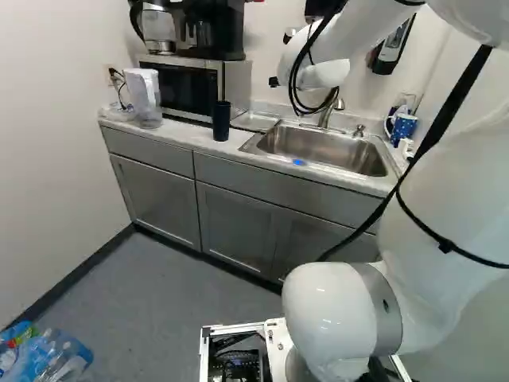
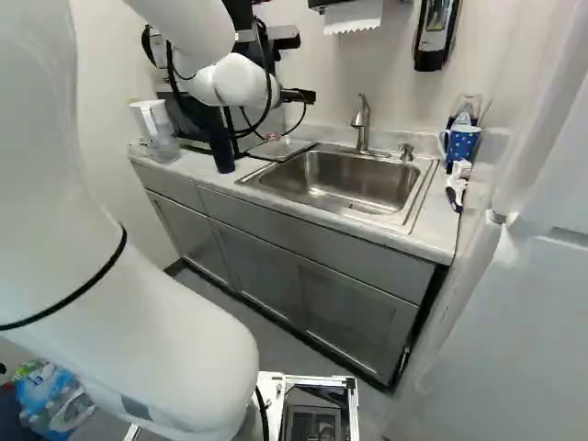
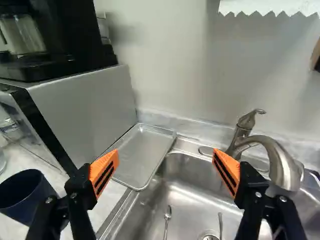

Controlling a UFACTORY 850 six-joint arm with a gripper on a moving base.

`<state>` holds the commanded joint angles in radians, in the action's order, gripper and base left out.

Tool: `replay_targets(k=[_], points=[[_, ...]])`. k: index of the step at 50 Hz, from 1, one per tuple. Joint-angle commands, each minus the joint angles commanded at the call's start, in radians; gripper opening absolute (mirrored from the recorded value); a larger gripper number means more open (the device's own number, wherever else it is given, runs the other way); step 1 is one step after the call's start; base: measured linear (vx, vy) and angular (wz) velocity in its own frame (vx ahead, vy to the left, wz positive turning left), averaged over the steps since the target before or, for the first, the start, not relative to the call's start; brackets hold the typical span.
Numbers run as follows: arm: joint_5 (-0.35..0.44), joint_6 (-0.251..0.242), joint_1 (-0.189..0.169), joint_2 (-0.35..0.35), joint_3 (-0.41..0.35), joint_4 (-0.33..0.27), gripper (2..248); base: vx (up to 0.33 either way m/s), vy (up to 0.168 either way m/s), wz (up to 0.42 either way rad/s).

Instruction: Rinse the cup and place it in the tray

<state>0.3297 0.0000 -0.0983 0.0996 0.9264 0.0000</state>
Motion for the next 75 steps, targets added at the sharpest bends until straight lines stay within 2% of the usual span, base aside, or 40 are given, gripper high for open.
replay_targets(k=[44,75], points=[[0.000,0.000,-0.005,-0.008,0.007,0.000,247,0.038,-0.008,0.002],[0.000,0.000,-0.061,-0.097,0.094,0.000,247,0.000,0.000,0.000]])
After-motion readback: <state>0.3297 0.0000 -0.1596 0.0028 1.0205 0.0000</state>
